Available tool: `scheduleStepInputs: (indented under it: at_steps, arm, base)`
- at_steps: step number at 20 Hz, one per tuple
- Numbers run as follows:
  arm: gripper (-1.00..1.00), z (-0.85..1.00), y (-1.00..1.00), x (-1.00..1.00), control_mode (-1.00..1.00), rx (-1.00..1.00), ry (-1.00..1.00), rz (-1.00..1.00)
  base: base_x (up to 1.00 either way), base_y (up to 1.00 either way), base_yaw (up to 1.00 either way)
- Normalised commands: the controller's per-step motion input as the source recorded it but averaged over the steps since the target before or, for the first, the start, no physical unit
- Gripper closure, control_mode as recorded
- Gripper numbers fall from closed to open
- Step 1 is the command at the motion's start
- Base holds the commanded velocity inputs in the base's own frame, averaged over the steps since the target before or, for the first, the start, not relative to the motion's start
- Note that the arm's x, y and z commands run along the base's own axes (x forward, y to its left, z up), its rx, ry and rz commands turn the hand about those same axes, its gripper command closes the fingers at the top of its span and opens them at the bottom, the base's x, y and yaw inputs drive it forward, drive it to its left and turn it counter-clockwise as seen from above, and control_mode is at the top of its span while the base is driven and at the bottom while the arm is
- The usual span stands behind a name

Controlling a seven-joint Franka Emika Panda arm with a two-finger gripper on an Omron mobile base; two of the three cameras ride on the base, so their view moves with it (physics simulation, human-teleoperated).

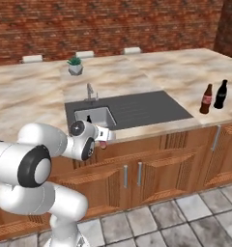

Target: Place the large bottle from the dining counter next to the other large bottle outside the sink, and place the small bottle from the dining counter next to the other small bottle inside the sink.

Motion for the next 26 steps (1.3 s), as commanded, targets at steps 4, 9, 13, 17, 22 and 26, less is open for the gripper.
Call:
scheduleStepInputs:
  at_steps: [4, 9, 13, 17, 22, 26]
  arm:
    - [1.00, 0.00, 0.00, 0.00, 1.00, 0.00, 0.00, 0.00]
    - [1.00, 0.00, 0.00, 0.00, 1.00, 0.00, 0.00, 0.00]
    - [1.00, 0.00, 0.00, 0.00, 1.00, 0.00, 0.00, 0.00]
    - [1.00, 0.00, 0.00, 0.00, 1.00, 0.00, 0.00, 0.00]
    - [1.00, 0.00, 0.00, 0.00, 1.00, 0.00, 0.00, 0.00]
    - [1.00, 0.00, 0.00, 0.00, 1.00, 0.00, 0.00, 0.00]
  base:
    - [0.14, -0.53, 0.24]
    - [0.12, -0.47, 0.23]
    - [0.17, -0.33, 0.22]
    - [0.17, -0.29, 0.24]
    - [0.18, -0.28, 0.26]
    - [0.18, -0.35, 0.25]
